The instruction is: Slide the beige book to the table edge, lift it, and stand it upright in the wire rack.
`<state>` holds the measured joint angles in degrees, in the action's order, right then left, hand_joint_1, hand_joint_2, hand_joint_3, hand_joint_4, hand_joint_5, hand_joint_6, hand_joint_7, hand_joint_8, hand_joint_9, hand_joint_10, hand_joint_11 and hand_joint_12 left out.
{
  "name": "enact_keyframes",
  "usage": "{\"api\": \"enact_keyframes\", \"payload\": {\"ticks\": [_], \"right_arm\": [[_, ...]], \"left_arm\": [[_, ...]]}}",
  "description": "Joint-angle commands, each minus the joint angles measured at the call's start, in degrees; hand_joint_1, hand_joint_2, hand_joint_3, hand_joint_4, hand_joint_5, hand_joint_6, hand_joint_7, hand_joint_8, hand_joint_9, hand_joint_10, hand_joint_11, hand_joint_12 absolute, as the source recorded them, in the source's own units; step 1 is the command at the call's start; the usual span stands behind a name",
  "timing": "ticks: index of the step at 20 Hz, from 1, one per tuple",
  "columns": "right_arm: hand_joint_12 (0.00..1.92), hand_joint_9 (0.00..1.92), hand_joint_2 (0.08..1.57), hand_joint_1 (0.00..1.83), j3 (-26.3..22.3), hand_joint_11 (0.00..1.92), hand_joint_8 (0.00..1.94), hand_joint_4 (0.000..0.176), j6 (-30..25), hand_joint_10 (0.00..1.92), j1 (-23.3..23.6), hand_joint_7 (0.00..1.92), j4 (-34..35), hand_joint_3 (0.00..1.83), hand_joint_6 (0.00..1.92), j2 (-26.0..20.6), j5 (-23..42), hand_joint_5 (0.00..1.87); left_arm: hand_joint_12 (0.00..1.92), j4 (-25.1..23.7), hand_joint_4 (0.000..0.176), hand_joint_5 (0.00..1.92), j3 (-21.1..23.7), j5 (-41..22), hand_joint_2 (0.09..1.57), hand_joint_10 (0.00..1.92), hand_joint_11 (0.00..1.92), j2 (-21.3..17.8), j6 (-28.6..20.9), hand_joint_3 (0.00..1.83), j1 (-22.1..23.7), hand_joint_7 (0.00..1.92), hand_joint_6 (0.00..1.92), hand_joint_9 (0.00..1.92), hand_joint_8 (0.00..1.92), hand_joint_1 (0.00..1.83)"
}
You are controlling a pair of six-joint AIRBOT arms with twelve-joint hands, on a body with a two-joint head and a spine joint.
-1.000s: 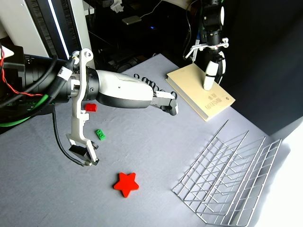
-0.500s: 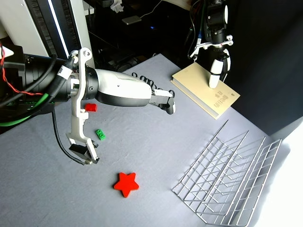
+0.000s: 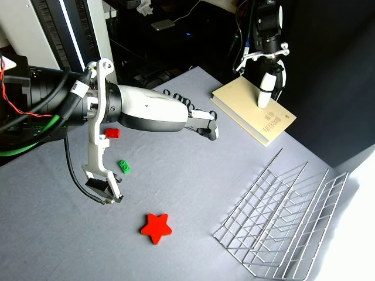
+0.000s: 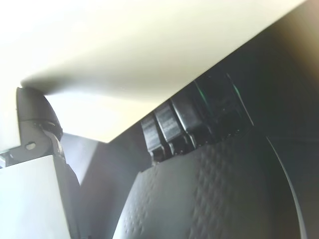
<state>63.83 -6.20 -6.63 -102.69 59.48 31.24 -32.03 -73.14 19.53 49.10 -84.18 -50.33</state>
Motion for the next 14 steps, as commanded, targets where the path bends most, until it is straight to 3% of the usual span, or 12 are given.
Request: {"api": "enact_keyframes", "payload": {"ticks": [1,6,9,11,14], "right_arm": [[0.82,0.31,1.07,0.01,-0.3,0.0,0.0,0.0,0.1,0.0,0.8,0.28,3.0,0.0,0.0,-0.3,-0.2,0.24],[0.85,0.33,1.07,0.05,-0.6,0.0,0.0,0.0,0.4,0.0,0.9,0.3,3.0,0.0,0.0,-0.2,-0.3,0.26],[0.87,0.32,1.07,0.07,-0.7,0.0,0.0,0.0,0.5,0.0,0.9,0.3,3.0,0.0,0.0,-0.2,-0.5,0.28],[0.83,0.33,1.07,0.06,-0.8,0.0,0.0,0.0,0.6,0.0,0.9,0.3,3.0,0.0,0.0,-0.2,-0.5,0.28],[0.86,0.33,1.07,0.07,-0.8,0.0,0.0,0.0,0.7,0.01,1.0,0.3,3.0,0.0,0.0,-0.5,-0.7,0.28]], "left_arm": [[1.32,-2.2,0.0,0.88,-0.2,2.9,1.18,1.34,0.74,-0.3,1.3,0.0,-0.1,0.77,1.01,0.78,1.36,1.32],[1.37,-2.1,0.0,0.8,-0.2,2.9,1.17,1.39,0.82,-0.3,1.3,0.0,0.1,0.85,1.02,0.87,1.29,1.37],[1.4,-1.2,0.0,0.78,0.0,3.0,1.17,1.42,0.74,-1.1,1.3,0.0,1.1,0.88,1.05,0.85,1.26,1.37],[1.46,-1.0,0.0,0.77,0.4,2.9,1.18,1.46,0.71,-2.0,1.3,0.0,2.8,0.84,1.07,0.82,1.31,1.36],[1.39,0.8,0.0,0.79,0.5,2.6,1.18,1.42,0.73,-3.2,1.3,0.0,6.4,0.85,1.07,0.8,1.29,1.36]]}}
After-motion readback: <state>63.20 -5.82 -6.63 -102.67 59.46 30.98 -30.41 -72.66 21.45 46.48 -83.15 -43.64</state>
